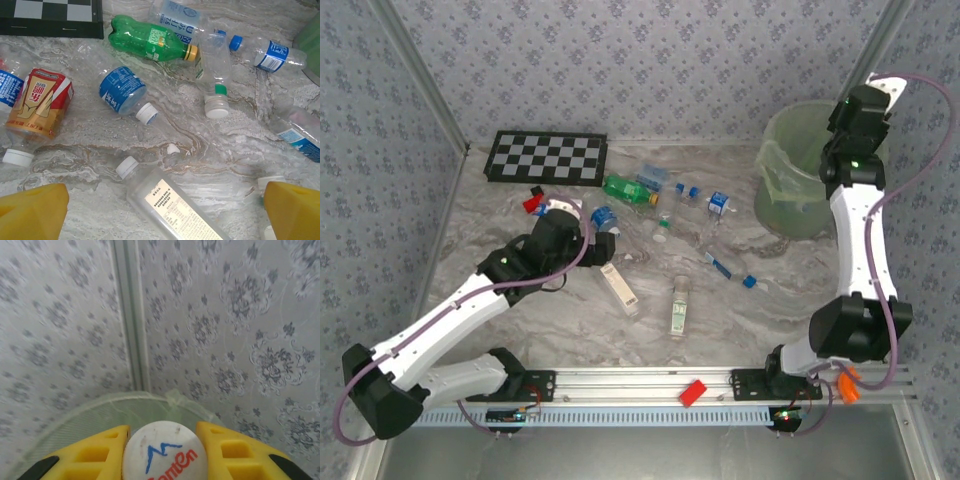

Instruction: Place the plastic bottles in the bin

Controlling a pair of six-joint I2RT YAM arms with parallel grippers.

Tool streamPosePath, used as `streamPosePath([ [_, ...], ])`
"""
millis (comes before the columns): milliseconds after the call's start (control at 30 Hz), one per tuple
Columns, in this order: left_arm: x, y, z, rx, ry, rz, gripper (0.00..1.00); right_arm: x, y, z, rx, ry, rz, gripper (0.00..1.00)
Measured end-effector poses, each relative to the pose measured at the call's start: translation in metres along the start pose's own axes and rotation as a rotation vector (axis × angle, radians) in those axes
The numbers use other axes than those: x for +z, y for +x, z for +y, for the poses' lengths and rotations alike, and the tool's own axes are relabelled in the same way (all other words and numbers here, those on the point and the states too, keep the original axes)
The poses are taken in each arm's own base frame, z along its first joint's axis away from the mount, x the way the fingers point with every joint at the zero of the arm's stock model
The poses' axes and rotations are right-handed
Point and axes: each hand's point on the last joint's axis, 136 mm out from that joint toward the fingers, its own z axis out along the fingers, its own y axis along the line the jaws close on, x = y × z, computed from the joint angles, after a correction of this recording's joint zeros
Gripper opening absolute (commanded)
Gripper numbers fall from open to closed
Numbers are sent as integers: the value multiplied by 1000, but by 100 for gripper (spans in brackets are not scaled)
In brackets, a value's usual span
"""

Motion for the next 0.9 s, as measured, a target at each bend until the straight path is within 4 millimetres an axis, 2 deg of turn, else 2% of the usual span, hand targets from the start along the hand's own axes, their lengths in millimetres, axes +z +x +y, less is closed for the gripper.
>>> streamPosePath([
  [100, -1, 1, 4, -8, -8, -5, 100, 12, 21, 1, -60, 37, 56, 26],
  [200, 0, 0, 7, -14, -17, -7, 100, 16, 33, 0, -90, 58, 91, 29],
  [367, 1, -3, 16, -32, -37, -11, 100, 16, 52, 1, -118, 66, 157, 73],
  [400, 2, -4, 17, -36, -40, -10, 100, 15, 54, 1, -117, 65, 167, 84],
  [433, 3, -4, 19, -39, -45, -7, 100, 14, 57, 2, -120, 64, 177, 100],
  [567, 11, -2, 26, -47, -66, 16, 100, 9, 59, 8, -127, 50, 194, 100],
  [700, 18, 1, 31, -53, -76, 38, 100, 1, 51, 18, -119, 22, 186, 100],
  [900, 24, 3, 41, -71, -102, 53, 100, -28, 24, 56, -105, -90, 125, 100],
])
